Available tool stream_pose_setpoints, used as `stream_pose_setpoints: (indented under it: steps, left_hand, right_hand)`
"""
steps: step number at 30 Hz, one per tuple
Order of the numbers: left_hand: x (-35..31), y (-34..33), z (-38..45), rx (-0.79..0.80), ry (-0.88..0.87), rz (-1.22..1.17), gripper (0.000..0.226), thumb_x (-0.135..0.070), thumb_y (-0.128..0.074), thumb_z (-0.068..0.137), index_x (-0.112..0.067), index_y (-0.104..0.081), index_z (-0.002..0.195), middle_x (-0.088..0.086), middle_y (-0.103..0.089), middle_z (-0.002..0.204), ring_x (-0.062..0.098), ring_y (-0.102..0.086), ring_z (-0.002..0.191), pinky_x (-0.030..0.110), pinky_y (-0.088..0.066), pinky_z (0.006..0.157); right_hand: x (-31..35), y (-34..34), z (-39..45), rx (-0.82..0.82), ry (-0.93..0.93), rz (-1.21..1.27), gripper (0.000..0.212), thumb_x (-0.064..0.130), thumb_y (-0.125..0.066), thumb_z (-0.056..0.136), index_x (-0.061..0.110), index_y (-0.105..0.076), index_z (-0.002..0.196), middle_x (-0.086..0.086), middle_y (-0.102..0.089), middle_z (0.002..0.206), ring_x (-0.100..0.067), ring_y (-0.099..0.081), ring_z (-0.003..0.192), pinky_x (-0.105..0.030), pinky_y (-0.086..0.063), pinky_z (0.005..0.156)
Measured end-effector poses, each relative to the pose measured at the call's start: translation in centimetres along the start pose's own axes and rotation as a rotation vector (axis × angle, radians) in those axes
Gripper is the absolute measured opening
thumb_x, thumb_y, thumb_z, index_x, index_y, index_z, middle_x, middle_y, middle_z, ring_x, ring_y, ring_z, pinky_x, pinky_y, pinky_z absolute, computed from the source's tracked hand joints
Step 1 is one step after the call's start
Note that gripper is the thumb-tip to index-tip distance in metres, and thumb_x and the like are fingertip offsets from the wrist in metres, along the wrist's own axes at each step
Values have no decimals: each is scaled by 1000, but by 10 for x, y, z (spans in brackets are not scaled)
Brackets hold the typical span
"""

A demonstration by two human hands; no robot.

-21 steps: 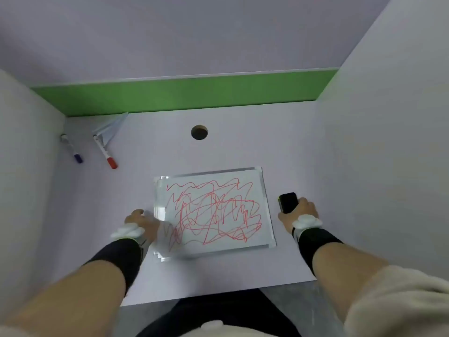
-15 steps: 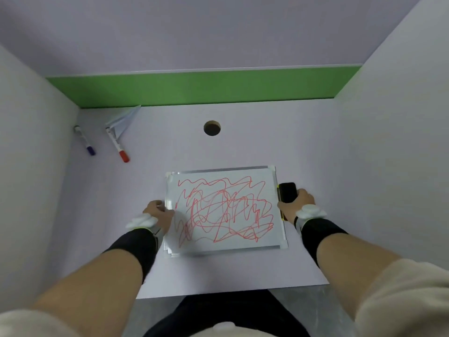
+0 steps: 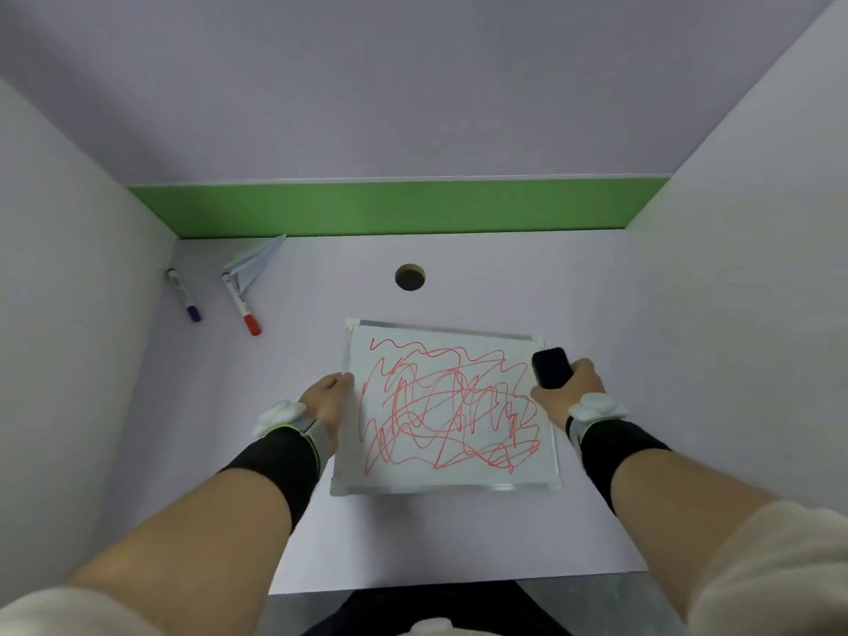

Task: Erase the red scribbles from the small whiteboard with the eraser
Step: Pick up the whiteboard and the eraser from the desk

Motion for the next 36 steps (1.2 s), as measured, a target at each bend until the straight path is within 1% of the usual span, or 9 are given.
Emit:
stream_pose_setpoints:
  steps: [4,7,10,14,18,20,23,27,36]
  left_hand:
    - [-59,14,-15,-2,-90,-86,22,-37,-59,81,-21,-73,85,8,-72,89,32,-64,78,49,-56,81]
    - [-107,26,-29,0,-155,-185,15,-30,-62,89,-18,-71,86,10,-73,89,33,-67,77,46,-58,74]
    - [-148,34,-46,26,-225,-310,13,-18,-59,96,-12,-70,95,15,-74,93,35,-69,78,43,-59,72]
    - [-211,44,-87,53,-362,-388,17,-17,-57,97,-8,-71,94,15,-76,93,31,-72,77,38,-59,67]
    - [-259,49,-126,60,-444,-417,16,-25,-58,96,-18,-71,90,3,-78,78,31,-74,82,48,-61,81]
    - [-276,47,-143,58,-481,-420,18,-27,-58,96,-21,-69,83,-1,-76,72,30,-73,80,50,-59,85]
    - [-295,43,-164,57,-538,-401,20,-29,-58,95,-20,-67,80,1,-76,72,30,-74,81,49,-60,86]
    - [-309,35,-180,90,-600,-419,16,-21,-57,96,-16,-69,87,11,-78,92,33,-74,84,53,-60,88]
    - [-322,31,-194,83,-661,-453,19,-17,-55,96,-16,-72,89,18,-76,102,40,-72,96,55,-57,93]
  right_hand:
    - [57,54,-2,-29,150,80,60,40,-78,62,20,-37,101,-3,-59,83,-21,-61,66,-35,-53,59]
    - [115,99,-12,-76,294,183,60,47,-81,59,23,-38,92,-2,-60,80,-17,-60,61,-31,-48,52]
    - [167,136,-26,-96,408,238,59,48,-79,63,24,-41,101,0,-63,80,-19,-66,61,-33,-53,53]
    - [243,187,-60,-106,611,273,59,45,-72,74,30,-36,119,0,-61,91,-22,-65,72,-44,-59,67]
    - [313,216,-99,-93,764,237,52,41,-48,91,32,-30,139,-9,-59,108,-23,-61,81,-41,-52,80]
    - [338,223,-119,-194,870,101,50,37,-40,95,30,-27,142,-16,-55,123,-34,-57,99,-48,-47,92]
    - [359,227,-155,-438,1040,-153,50,39,-40,95,32,-25,143,-14,-50,123,-36,-49,108,-47,-42,92]
    - [374,223,-188,-606,1169,-261,55,36,-47,93,36,-27,144,-10,-45,118,-32,-46,106,-42,-42,87]
    - [366,208,-190,-472,1333,-291,66,37,-59,90,33,-28,148,-8,-44,110,-28,-43,101,-39,-46,86]
Point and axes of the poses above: each hand's wrist, its own z-axis towards the middle knuckle, its own y-axis out of the back of the hand, x = y × z, the point moved 5 cm from there along z, towards the middle knuckle
